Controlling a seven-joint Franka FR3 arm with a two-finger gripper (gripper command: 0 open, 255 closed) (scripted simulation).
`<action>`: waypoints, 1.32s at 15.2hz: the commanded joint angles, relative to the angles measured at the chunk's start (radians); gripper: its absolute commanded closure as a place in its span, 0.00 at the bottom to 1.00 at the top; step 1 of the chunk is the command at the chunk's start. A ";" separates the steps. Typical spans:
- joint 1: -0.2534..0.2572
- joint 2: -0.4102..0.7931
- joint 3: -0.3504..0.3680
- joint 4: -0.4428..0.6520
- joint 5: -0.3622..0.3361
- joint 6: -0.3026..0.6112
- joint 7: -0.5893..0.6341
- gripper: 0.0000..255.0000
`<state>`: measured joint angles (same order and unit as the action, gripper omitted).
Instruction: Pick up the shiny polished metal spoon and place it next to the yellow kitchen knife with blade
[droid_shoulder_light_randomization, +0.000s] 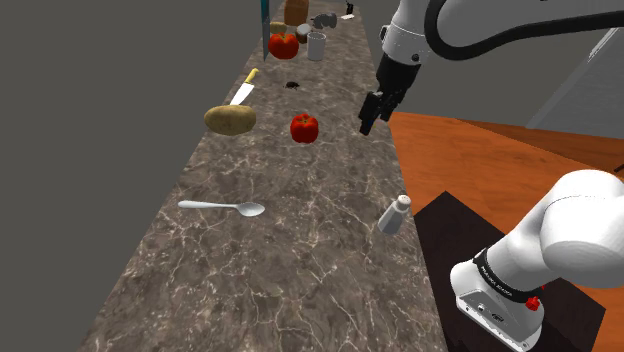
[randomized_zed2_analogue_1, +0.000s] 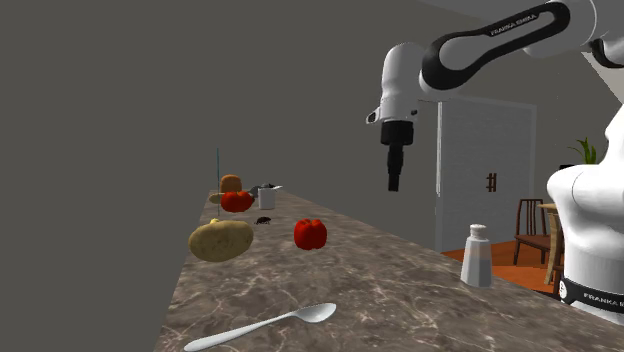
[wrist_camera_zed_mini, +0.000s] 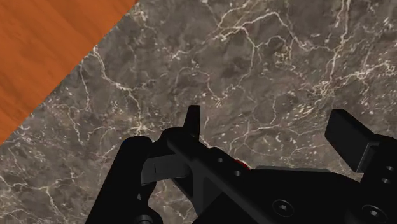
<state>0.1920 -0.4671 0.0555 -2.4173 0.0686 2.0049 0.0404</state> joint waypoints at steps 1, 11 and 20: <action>0.022 0.054 0.020 0.018 0.016 0.048 0.002 0.00; 0.110 0.326 0.114 0.159 0.051 0.237 0.003 0.00; 0.183 0.576 0.190 0.350 0.014 0.346 0.025 0.00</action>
<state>0.3667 0.0760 0.2387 -2.1021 0.0913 2.3475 0.0628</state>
